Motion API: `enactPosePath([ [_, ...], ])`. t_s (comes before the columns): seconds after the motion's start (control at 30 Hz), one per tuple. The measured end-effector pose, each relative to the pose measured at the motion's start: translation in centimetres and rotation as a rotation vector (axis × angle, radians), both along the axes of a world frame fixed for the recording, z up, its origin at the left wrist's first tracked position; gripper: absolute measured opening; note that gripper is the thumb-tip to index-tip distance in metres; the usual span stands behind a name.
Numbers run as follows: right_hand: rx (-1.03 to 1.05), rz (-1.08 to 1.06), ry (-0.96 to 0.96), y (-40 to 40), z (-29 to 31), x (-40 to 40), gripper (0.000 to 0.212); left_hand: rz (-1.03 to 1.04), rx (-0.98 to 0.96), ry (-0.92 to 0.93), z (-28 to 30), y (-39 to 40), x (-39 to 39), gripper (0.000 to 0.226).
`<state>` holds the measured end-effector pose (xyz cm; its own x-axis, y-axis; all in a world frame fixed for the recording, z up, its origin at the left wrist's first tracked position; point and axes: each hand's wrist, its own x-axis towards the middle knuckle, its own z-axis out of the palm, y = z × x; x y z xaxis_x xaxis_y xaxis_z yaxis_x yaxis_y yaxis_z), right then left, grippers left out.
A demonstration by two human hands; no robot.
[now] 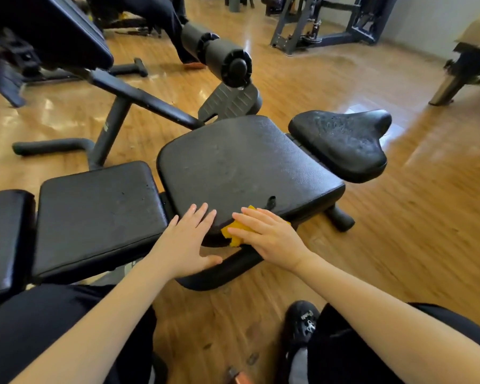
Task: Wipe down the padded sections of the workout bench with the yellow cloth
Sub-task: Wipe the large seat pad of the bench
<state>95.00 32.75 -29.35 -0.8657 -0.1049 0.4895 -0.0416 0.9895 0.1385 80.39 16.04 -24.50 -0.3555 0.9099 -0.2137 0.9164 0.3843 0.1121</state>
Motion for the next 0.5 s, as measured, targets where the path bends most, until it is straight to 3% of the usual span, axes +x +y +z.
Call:
enactPosePath([
  [0.2,-0.238,-0.263,0.158,6.0,-1.0,5.0,0.032,0.103,0.035,0.011,-0.1,1.3,2.0,0.089],
  [0.33,-0.596,-0.500,0.344,6.5,-0.8,5.6,0.037,0.141,0.063,0.016,-0.5,2.1,2.7,0.082],
  [0.4,-0.636,-0.529,0.403,5.2,-1.2,4.6,0.035,0.156,0.105,-0.004,-0.6,2.4,2.6,0.076],
  [0.5,-0.535,-0.415,0.409,2.7,-1.5,2.9,0.030,0.161,0.117,-0.002,-0.7,2.7,2.4,0.071],
])
